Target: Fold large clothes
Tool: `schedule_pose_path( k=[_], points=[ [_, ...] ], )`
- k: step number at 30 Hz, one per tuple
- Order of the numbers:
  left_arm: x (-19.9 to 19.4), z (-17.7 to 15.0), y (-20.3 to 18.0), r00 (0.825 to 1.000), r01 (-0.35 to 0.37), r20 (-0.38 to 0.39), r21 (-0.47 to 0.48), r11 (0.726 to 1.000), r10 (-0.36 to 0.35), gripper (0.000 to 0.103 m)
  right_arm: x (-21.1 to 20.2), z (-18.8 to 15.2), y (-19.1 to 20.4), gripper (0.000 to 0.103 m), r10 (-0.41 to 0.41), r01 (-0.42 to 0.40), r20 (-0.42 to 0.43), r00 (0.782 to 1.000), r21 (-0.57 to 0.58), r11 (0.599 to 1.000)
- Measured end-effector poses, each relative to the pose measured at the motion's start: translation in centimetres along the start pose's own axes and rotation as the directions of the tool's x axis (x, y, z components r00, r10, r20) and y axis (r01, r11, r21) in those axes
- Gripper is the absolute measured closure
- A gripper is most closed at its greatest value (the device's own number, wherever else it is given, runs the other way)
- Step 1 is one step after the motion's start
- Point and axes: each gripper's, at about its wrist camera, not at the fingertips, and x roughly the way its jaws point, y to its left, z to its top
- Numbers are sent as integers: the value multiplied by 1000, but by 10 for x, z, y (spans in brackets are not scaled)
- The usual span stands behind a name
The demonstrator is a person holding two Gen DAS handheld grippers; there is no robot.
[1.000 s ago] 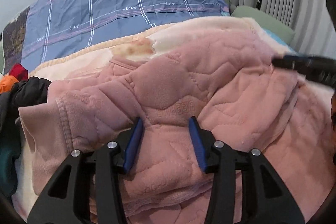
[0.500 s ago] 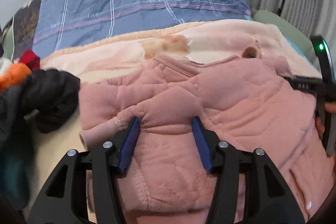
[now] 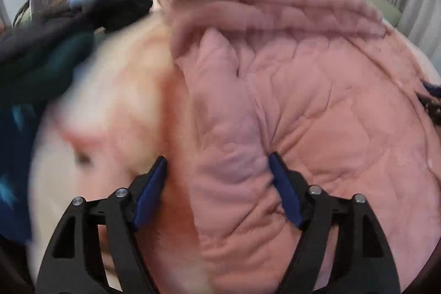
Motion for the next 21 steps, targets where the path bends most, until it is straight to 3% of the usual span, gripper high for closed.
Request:
schedule_pose_path(
  k=[1, 2, 4, 6, 8, 12, 14, 15, 17, 18, 20, 21],
  points=[
    [-10, -1, -1, 1000, 7, 7, 1, 1000, -7, 29, -13, 3, 5, 18, -37, 37, -1, 999, -2, 999],
    [-23, 1, 2, 999, 33, -4, -30, 999, -33, 29, -28, 5, 6, 17, -17, 17, 9, 1000, 33, 999],
    [-51, -4, 6, 993, 113, 23, -78, 991, -112, 29, -55, 1, 5, 18, 147, -151, 51, 988, 95, 984],
    [-71, -17, 0, 994, 104, 38, -37, 994, -103, 28, -80, -12, 14, 18, 228, -234, 79, 970, 84, 969],
    [-82, -35, -8, 997, 65, 35, 17, 998, -66, 27, -98, -28, 27, 22, 233, -238, 100, 967, 45, 970],
    [-82, -78, -5, 996, 91, -17, -29, 995, -92, 27, -117, -64, 54, 50, 356, -359, 90, 930, 14, 933],
    [-82, -101, 4, 991, 135, -6, -106, 985, -137, 29, -106, -82, 71, 62, 316, -316, 7, 949, 6, 949],
    [-84, -104, 4, 988, 156, 5, -119, 981, -156, 33, -91, -95, 76, 62, 284, -284, -30, 958, 16, 959],
    [-92, -108, 0, 979, 204, 7, -106, 973, -205, 48, -99, -102, 77, 62, 270, -271, 22, 963, 29, 962],
    [-99, -112, -5, 972, 235, 7, -84, 968, -235, 50, -104, -99, 77, 62, 269, -270, 17, 963, 26, 963],
    [-109, -120, -10, 967, 255, 4, -54, 965, -256, 49, -124, -95, 61, 60, 331, -335, 54, 942, 80, 939],
    [-112, -124, -8, 965, 263, 6, -65, 963, -263, 49, -131, -95, 49, 52, 345, -352, 75, 936, 110, 930]
  ],
)
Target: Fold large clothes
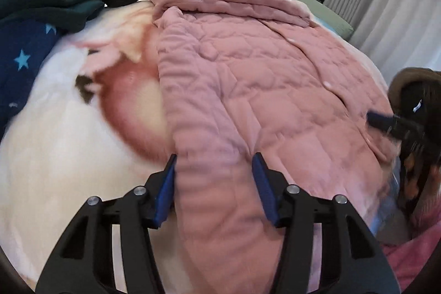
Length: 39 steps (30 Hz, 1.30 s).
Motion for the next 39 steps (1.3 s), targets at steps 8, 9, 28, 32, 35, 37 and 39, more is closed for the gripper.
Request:
schedule_pose_path(
  k=[8, 9, 28, 32, 35, 37, 39],
  points=[
    [-26, -12, 4, 998, 14, 63, -71, 997, -9, 45, -54, -8, -17, 45, 15, -18, 84, 996, 31, 999],
    [-29, -12, -2, 997, 8, 72, -44, 999, -5, 42, -51, -16, 3, 45, 14, -10, 64, 998, -59, 998],
    [-46, -70, -21, 992, -122, 45, 87, 989, 118, 26, 2, -94, 146, 54, -53, 141, 141, 989, -744, 653],
    [-40, -63, -22, 991, -126, 48, 55, 991, 123, 26, 10, -69, 136, 94, -60, 155, 164, 985, -665, 730],
    [-40, -58, -24, 991, -125, 62, 38, 991, 122, 26, -17, -36, 103, 95, 30, 59, 169, 985, -500, 864],
    [-39, -55, -22, 994, -87, 70, 7, 996, 86, 26, -24, -28, 89, 95, 41, 46, 179, 983, -457, 888],
    [-36, -51, -20, 996, -45, 71, -24, 999, 46, 26, -24, -25, 80, 95, 36, 46, 176, 984, -437, 898]
  ],
)
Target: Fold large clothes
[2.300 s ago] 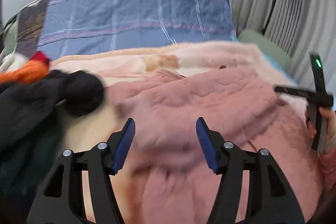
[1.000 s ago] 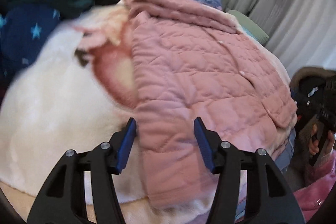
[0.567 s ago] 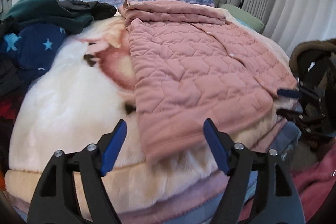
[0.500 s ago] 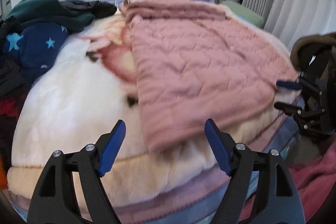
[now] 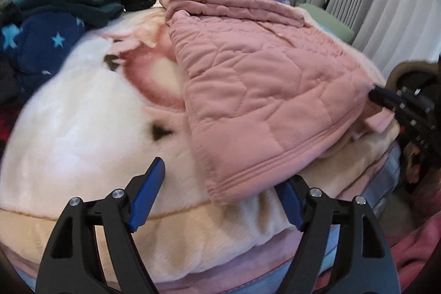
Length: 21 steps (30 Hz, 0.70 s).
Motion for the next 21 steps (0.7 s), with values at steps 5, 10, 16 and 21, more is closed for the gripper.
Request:
schedule_pose_path(
  k=[5, 10, 16, 21],
  points=[
    [0, 0, -3, 993, 118, -6, -41, 992, -118, 26, 0, -4, -4, 95, 57, -57, 5, 998, 50, 997],
    [12, 0, -34, 994, 107, -32, 59, 992, -106, 16, -1, 6, -14, 95, 85, -89, 37, 996, 132, 987],
    [21, 12, -36, 991, 129, -36, 4, 992, -129, 13, -5, 18, -26, 95, 96, -108, 67, 993, 210, 972],
    [5, 10, -24, 991, 131, 15, -5, 991, -131, 13, -3, 20, -19, 95, 121, -131, 64, 991, 191, 973]
  ],
)
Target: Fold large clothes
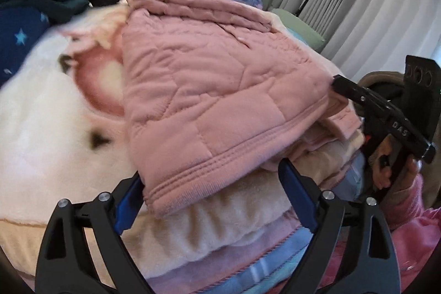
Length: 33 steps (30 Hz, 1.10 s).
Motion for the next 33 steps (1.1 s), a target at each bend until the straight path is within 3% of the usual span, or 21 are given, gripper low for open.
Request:
schedule_pose_path(
  k=[1, 3, 6, 8, 10, 13, 14, 15, 16, 18, 20, 22, 23, 24, 25, 26, 27, 29, 30, 31, 33],
  points=[
    [1, 3, 4, 992, -123, 22, -4, 992, 123, 14, 1, 0, 1, 95, 5, -5, -2, 1000, -1, 1000],
    [2, 9, 14, 964, -263, 31, -53, 963, 265, 30, 3, -1, 4, 95, 22, -22, -10, 1000, -6, 1000],
    [-6, 15, 33, 962, -257, 55, -158, 954, 268, 56, 2, -3, 10, 100, 3, -4, -14, 1000, -30, 1000],
    [-4, 13, 29, 943, -327, 27, -94, 940, 331, 79, -1, -5, 10, 100, 15, -16, -19, 1000, -25, 1000],
    [2, 4, 18, 928, -372, 2, 15, 928, 372, 83, -3, -10, 8, 101, 29, -30, -34, 999, -25, 999],
    [4, -7, 7, 907, -420, 26, 109, 901, 420, 83, -4, -20, 15, 98, 28, -32, -49, 998, -66, 997],
    [5, -9, 7, 903, -430, 32, 117, 895, 429, 78, -4, -23, 20, 97, 39, -43, -56, 998, -87, 995],
    [5, -9, 8, 896, -443, 38, 116, 889, 442, 75, -1, -27, 30, 83, 55, -63, -70, 996, -127, 990],
    [7, -7, 10, 896, -444, 37, 96, 891, 442, 70, 2, -31, 38, 63, 55, -67, -80, 995, -160, 985],
    [7, -1, 17, 902, -432, 34, 40, 901, 431, 63, 12, -38, 58, 54, 45, -66, -96, 994, -234, 970],
    [8, 3, 21, 921, -389, 31, -16, 921, 389, 53, 29, -46, 82, 55, 29, -66, -116, 993, -329, 942],
    [11, 5, 25, 937, -346, 17, -67, 936, 348, 52, 49, -52, 98, 61, -63, 16, -100, 993, -418, 908],
    [13, 5, 26, 939, -342, 9, -69, 937, 344, 52, 59, -55, 99, 70, -95, 43, -97, 991, -443, 895],
    [14, 4, 25, 936, -350, 9, -54, 935, 351, 52, 64, -55, 95, 89, -108, 50, -108, 988, -437, 898],
    [13, 3, 25, 926, -376, 7, -31, 926, 377, 71, 65, -53, 90, 92, -104, 45, -119, 987, -418, 907],
    [9, 2, 23, 890, -456, 15, 12, 890, 455, 90, 62, -50, 83, 92, -70, 16, -125, 990, -393, 920],
    [3, 2, 20, 859, -512, 36, 47, 858, 511, 89, 54, -47, 77, 93, -37, -15, -127, 991, -382, 924],
    [-10, -2, 9, 844, -537, 76, 144, 831, 531, 86, 36, -46, 73, 93, -40, -21, -126, 991, -454, 891],
    [-8, -7, 1, 831, -554, 84, 211, 805, 550, 86, 31, -48, 72, 94, -45, -31, -147, 988, -475, 880],
    [1, -17, -12, 794, -597, 104, 316, 737, 599, 85, 30, -52, 70, 94, -42, -44, -170, 985, -471, 881],
    [23, -37, -25, 751, -625, 125, 454, 635, 649, 86, 41, -69, 64, 94, -72, -41, -221, 973, -467, 883]
  ],
)
